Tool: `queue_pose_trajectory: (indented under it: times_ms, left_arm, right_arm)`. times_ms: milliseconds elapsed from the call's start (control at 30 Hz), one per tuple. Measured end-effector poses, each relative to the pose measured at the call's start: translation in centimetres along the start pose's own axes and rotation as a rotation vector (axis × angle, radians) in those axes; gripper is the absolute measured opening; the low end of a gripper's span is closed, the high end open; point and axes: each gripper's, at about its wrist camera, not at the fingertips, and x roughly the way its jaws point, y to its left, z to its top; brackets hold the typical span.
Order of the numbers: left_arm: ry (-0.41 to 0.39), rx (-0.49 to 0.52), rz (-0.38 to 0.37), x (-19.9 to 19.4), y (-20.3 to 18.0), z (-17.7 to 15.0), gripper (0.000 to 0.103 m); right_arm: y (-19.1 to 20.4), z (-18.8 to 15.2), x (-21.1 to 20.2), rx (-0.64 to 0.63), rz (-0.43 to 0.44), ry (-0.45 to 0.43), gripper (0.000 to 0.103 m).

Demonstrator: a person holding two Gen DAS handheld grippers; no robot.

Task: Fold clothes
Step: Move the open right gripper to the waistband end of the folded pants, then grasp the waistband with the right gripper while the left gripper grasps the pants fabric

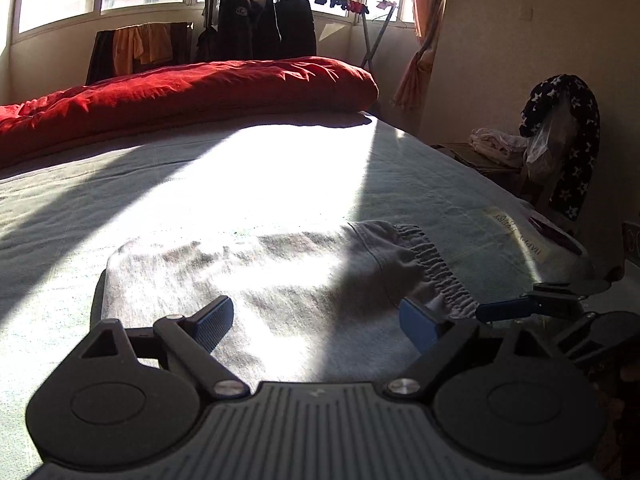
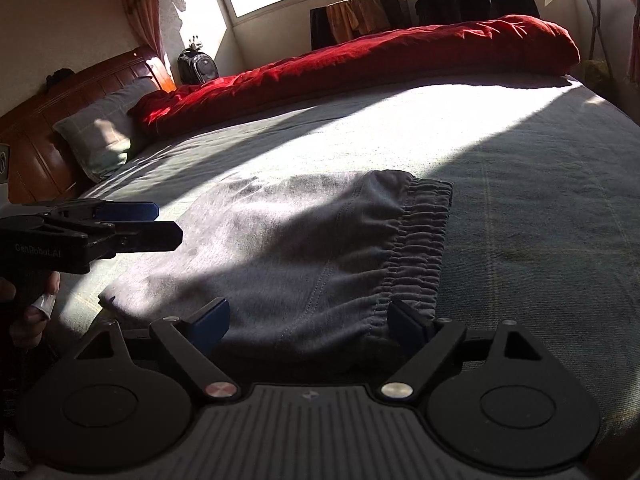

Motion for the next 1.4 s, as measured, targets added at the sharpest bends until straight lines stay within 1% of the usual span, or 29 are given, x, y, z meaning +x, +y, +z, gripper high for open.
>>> queue_pose_trajectory:
  times_ms: [100, 133, 267, 333, 400, 467, 600, 700, 800, 867, 900, 1033, 1100, 1167, 1233, 1333, 1400]
  left_arm:
    - [0.010, -0.041, -0.030, 2.7, 0.6, 1.1, 0.090]
    - [0.024, -0.058, -0.028, 4.0, 0.8, 1.1, 0.090]
    - [0.130, -0.145, -0.052, 8.0, 1.9, -0.2, 0.090]
    - [0.120, -0.162, -0.064, 7.8, 2.2, -0.6, 0.090]
    - [0.108, -0.165, -0.060, 6.2, 2.5, -0.2, 0.090]
    - [0.076, -0.145, -0.047, 4.1, 3.3, 0.6, 0.090]
    - [0.049, -0.170, 0.031, 0.3, 7.1, 1.8, 0.090]
    - [0.084, -0.303, 0.096, -0.8, 11.8, 1.4, 0.090]
    - [0.148, -0.464, 0.060, -0.2, 16.1, -0.7, 0.090]
    - [0.183, -0.580, 0.008, 0.8, 18.2, -2.6, 0.090]
    - [0.198, -0.632, -0.030, 1.3, 19.0, -3.5, 0.090]
    - [0.192, -0.750, -0.161, 2.9, 20.5, -5.6, 0.089]
    - [0.187, -0.777, -0.228, 3.6, 20.8, -5.5, 0.089]
    - [0.192, -0.776, -0.266, 4.7, 21.0, -5.0, 0.089]
    - [0.207, -0.770, -0.286, 6.4, 21.3, -4.2, 0.089]
    - [0.204, -0.777, -0.317, 8.7, 22.1, -3.3, 0.089]
    - [0.209, -0.782, -0.338, 9.5, 22.3, -3.1, 0.089]
  right_arm:
    - [-0.1, -0.4, 0.2, -0.006, -0.009, -0.001, 0.090]
    - [-0.2, -0.5, 0.2, -0.003, -0.006, -0.002, 0.091]
    - [-0.7, -0.6, 0.0, 0.016, 0.007, -0.005, 0.091]
    - [-1.0, -0.6, -0.3, 0.025, 0.009, -0.012, 0.091]
    - [-1.3, -0.5, -0.7, 0.038, 0.015, -0.020, 0.091]
    - [-2.1, -0.3, -1.4, 0.075, 0.038, -0.033, 0.091]
    - [-4.2, -0.2, -1.9, 0.172, 0.067, -0.052, 0.093]
    - [-5.4, -0.5, -1.5, 0.234, 0.055, -0.044, 0.093]
    - [-6.0, -0.8, -1.2, 0.273, 0.065, -0.034, 0.093]
    - [-6.2, -0.8, -1.0, 0.287, 0.069, -0.029, 0.093]
    - [-6.3, -0.8, -1.0, 0.291, 0.067, -0.027, 0.093]
    - [-6.8, -0.8, -0.9, 0.304, 0.050, -0.016, 0.093]
    - [-7.1, -0.9, -0.7, 0.315, 0.039, -0.009, 0.093]
    - [-7.3, -0.9, -0.3, 0.331, 0.028, -0.001, 0.093]
    - [-7.4, -0.9, 0.0, 0.342, 0.014, 0.005, 0.093]
    - [-7.2, -0.8, 0.4, 0.343, 0.004, 0.012, 0.093]
    - [-7.1, -0.6, 0.5, 0.338, 0.003, 0.011, 0.093]
